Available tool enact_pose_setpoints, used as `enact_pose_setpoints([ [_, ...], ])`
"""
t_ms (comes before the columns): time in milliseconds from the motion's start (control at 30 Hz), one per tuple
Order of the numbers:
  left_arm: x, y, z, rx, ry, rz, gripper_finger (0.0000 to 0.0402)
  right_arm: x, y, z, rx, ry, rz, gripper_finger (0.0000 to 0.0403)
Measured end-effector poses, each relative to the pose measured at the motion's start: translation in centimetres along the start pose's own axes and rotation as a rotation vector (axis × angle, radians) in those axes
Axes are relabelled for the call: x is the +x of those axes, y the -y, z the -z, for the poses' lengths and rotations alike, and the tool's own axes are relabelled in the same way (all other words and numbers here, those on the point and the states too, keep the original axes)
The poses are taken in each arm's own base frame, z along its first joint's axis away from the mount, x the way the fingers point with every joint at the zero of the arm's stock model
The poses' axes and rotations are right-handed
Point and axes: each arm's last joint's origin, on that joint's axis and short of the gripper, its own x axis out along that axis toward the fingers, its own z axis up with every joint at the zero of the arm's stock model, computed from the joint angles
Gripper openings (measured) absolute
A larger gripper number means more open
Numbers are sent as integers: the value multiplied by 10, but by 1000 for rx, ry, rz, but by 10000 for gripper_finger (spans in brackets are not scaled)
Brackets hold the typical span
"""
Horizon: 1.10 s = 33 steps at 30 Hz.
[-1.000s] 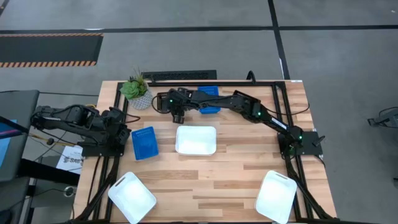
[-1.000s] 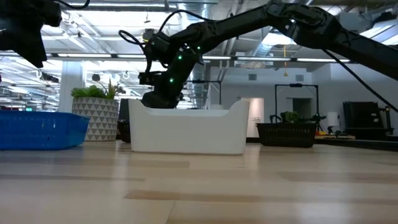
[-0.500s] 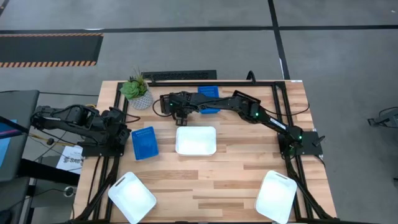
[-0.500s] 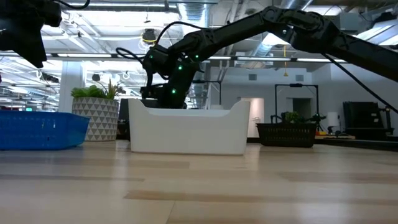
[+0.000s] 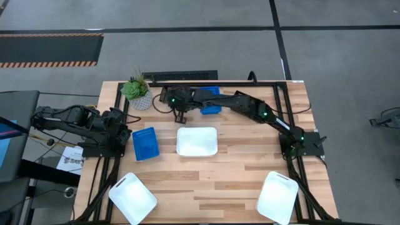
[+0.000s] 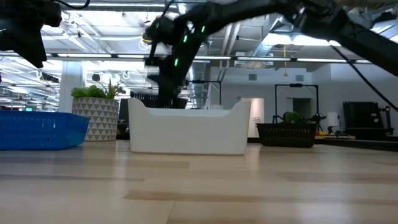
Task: Stack baskets by color
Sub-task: Stack the black bin on top of the stacked black bins
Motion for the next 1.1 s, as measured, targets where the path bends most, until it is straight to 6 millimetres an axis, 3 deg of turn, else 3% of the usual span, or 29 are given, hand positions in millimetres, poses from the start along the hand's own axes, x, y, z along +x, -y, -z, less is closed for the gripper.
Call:
enact_pose_setpoints([
  [100, 0, 0, 0, 0, 0, 0, 150, -49, 13, -9, 4, 24, 6, 3],
  [267, 0, 0, 0, 0, 0, -1, 150, -153, 38, -10, 16, 62, 33, 2],
  [467, 0, 0, 0, 0, 5, -3, 150, -254, 57, 20, 100, 7, 82, 2],
  [567, 0, 0, 0, -1, 5, -3, 150, -286, 60, 42, 157, -67, 122, 1],
  [667, 0, 0, 0, -3, 9, -1, 150, -296, 58, 64, 207, -159, 142, 1],
  [800, 0, 0, 0, -4, 9, -1, 150, -291, 53, 101, 249, -247, 203, 1],
  [1100, 0, 0, -1, -11, 10, 1, 150, -228, 55, 192, 389, -185, 216, 3],
])
